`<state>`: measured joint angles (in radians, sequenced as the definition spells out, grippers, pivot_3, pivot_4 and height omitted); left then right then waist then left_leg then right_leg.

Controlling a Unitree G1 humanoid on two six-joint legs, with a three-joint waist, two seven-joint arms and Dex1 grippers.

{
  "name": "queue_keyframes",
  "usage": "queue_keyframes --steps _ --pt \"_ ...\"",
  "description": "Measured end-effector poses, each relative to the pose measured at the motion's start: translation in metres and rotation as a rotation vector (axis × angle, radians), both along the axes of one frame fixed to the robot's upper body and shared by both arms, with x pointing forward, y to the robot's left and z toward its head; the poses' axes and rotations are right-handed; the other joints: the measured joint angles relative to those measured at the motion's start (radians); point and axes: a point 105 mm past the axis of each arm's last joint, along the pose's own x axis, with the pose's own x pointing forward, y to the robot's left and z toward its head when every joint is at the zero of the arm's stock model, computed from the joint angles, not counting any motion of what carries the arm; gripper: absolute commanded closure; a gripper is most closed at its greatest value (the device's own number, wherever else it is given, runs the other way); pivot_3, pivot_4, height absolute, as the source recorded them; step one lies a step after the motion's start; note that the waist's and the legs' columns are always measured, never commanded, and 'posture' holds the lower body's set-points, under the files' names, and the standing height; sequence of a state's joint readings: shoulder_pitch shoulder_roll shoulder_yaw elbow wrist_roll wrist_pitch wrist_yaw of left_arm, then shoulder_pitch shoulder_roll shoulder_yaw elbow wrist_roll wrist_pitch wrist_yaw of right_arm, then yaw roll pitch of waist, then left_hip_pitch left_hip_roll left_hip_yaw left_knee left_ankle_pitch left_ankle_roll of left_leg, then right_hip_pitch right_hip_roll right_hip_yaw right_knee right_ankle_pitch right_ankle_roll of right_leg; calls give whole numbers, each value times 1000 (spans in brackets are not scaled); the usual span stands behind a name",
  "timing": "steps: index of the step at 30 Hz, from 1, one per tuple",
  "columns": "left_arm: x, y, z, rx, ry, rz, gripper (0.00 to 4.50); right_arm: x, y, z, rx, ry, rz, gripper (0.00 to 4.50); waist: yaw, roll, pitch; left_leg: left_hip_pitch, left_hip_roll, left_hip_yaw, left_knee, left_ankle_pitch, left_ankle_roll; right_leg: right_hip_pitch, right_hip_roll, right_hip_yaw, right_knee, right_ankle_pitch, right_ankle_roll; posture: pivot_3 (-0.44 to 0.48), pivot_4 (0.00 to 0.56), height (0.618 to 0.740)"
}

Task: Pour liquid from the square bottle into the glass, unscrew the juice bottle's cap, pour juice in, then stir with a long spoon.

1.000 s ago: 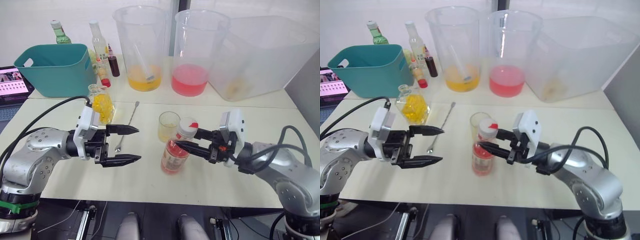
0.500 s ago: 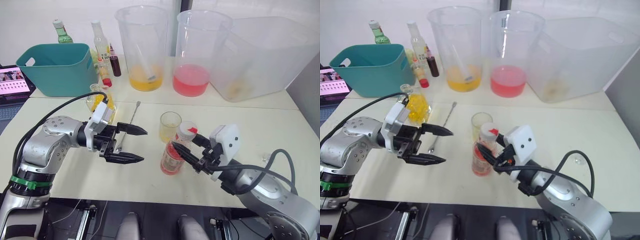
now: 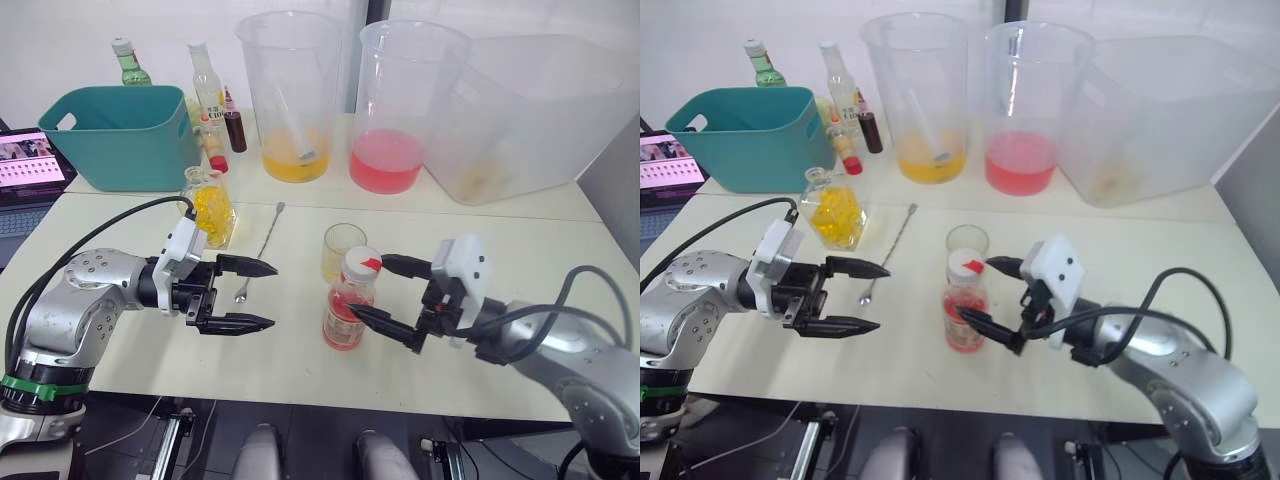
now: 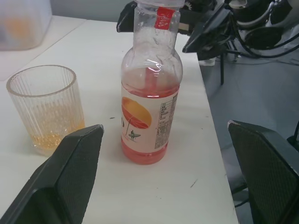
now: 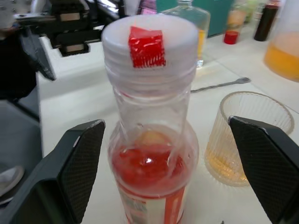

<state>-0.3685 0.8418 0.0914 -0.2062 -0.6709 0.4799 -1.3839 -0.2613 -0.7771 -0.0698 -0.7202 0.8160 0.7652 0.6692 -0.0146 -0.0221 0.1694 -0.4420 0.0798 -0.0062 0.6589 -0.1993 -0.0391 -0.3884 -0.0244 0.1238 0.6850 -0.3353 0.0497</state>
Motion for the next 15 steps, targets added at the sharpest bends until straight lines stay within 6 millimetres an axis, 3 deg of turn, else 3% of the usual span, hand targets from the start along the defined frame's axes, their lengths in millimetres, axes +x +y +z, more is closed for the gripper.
queue_keyframes --steps 3,8,15 --pt "-6 6 -2 3 -14 54 0 13 -5 9 -57 -35 147 35 -13 0 0 1 1 1 0 0 0 0 1 0 0 0 0 0 150 719" --pt "-16 7 2 -10 -40 110 0 18 8 10 -111 -47 397 35 -18 0 0 1 1 0 0 0 0 0 1 0 0 0 0 0 150 719" --pt "-26 14 -3 13 -42 217 0 20 19 10 -112 -41 544 35 -6 0 0 1 1 0 0 0 0 0 0 -1 0 0 0 0 150 719"
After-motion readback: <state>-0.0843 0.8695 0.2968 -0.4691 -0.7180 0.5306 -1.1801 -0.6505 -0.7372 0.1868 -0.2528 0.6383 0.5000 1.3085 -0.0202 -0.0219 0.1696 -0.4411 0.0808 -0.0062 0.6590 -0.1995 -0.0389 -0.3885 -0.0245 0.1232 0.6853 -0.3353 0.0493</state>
